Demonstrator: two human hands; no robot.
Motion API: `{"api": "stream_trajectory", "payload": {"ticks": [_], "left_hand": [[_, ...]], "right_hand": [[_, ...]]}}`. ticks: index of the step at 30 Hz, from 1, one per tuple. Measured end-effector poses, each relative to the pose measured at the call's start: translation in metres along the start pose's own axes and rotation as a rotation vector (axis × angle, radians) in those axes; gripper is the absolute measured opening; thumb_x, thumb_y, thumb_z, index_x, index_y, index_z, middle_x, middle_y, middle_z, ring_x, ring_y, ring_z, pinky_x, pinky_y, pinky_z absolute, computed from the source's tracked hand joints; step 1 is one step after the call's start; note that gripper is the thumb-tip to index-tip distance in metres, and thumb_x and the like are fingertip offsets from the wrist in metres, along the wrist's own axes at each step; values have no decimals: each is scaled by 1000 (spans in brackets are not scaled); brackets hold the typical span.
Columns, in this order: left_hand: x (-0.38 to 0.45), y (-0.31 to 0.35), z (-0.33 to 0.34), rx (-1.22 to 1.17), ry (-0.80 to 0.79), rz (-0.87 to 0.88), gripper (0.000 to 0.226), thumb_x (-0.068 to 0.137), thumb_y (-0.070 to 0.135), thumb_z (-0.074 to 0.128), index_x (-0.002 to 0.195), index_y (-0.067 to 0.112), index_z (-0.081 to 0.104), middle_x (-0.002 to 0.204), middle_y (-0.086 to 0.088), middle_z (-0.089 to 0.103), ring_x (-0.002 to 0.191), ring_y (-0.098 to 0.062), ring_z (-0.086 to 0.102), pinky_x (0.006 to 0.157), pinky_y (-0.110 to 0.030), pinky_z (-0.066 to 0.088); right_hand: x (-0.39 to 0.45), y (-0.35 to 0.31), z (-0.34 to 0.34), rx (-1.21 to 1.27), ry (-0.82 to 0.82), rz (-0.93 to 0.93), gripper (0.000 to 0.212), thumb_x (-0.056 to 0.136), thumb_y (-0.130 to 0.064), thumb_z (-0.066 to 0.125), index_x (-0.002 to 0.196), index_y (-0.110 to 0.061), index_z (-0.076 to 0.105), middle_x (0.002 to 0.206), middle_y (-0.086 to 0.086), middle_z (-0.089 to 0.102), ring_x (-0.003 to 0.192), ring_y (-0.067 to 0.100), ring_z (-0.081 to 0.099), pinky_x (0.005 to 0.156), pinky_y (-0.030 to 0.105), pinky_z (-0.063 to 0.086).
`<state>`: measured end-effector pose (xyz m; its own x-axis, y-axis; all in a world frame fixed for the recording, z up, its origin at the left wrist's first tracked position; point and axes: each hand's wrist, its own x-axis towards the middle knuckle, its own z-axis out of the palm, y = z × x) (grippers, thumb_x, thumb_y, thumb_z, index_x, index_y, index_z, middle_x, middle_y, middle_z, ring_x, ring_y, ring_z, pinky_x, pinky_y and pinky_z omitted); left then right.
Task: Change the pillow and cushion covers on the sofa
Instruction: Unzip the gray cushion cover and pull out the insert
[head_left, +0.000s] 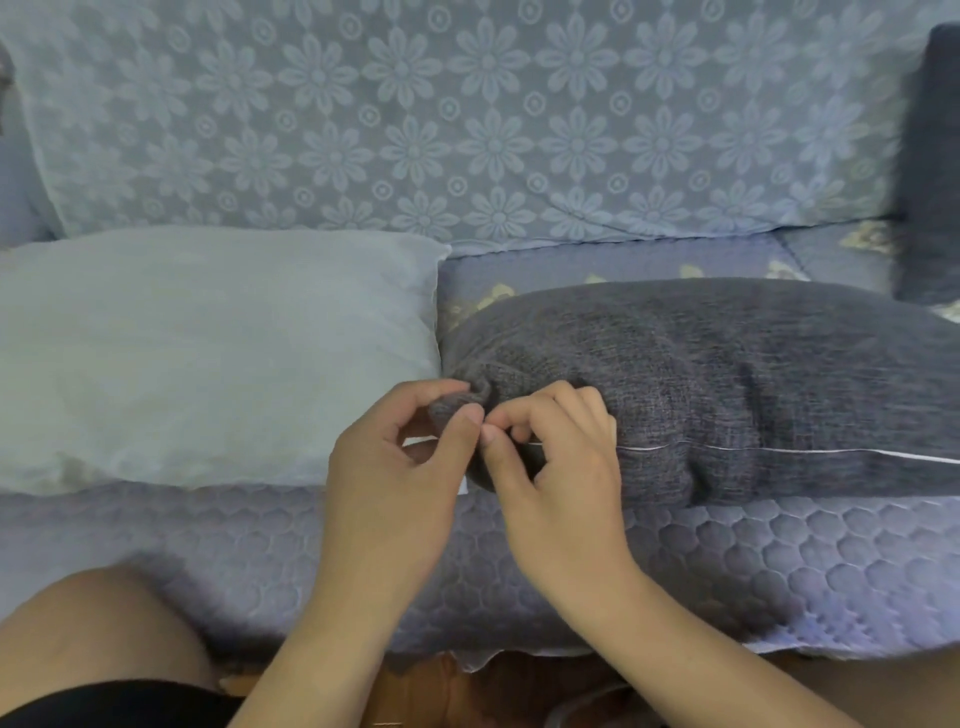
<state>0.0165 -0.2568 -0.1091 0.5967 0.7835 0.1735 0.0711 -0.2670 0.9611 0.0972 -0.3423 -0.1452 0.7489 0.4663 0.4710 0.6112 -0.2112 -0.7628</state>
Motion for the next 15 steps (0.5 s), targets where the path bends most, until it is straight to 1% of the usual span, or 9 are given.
{"api": "stream_trajectory", "payload": {"ticks": [3,5,7,9,12,15], "left_hand": [[-3,-7,0,55,67,80,21,89,10,74,89,32,75,89,8,74,85,-12,70,76,-27,55],[-5,-9,2,75,114,117,24,89,10,74,87,34,73,88,6,72,84,-15,68,75,-32,53],[-4,-8,2,46,156,115,23,89,12,74,86,34,72,86,6,72,82,-14,68,75,-32,52],[4,-11,-3,-13,214,89,20,90,13,74,85,32,72,80,7,70,75,-12,65,73,-30,51],[20,-19,-17,-98,300,71,17,91,15,73,83,31,72,76,3,67,68,-15,59,70,-31,50],[31,-23,-19,-141,370,51,18,93,14,71,84,30,71,77,3,67,65,-18,58,70,-35,50]], "right_hand": [[-5,-6,1,11,7,75,12,90,-31,59,79,-27,58,82,-14,50,89,11,47,86,28,33],[-4,-11,0,-6,7,100,15,88,-29,61,75,-27,55,79,-13,49,86,11,47,85,29,33],[0,-14,-4,-53,20,92,20,87,-28,62,71,-27,51,74,-14,44,83,10,44,83,27,31],[3,-14,-11,-88,47,99,26,87,-25,63,67,-27,46,71,-16,39,80,8,41,82,26,29],[11,-5,-25,-136,76,153,31,89,-19,64,66,-26,45,70,-15,41,81,9,41,84,29,29],[30,17,-48,-262,158,186,29,89,-19,66,67,-25,48,73,-15,42,84,11,39,84,33,27]]}}
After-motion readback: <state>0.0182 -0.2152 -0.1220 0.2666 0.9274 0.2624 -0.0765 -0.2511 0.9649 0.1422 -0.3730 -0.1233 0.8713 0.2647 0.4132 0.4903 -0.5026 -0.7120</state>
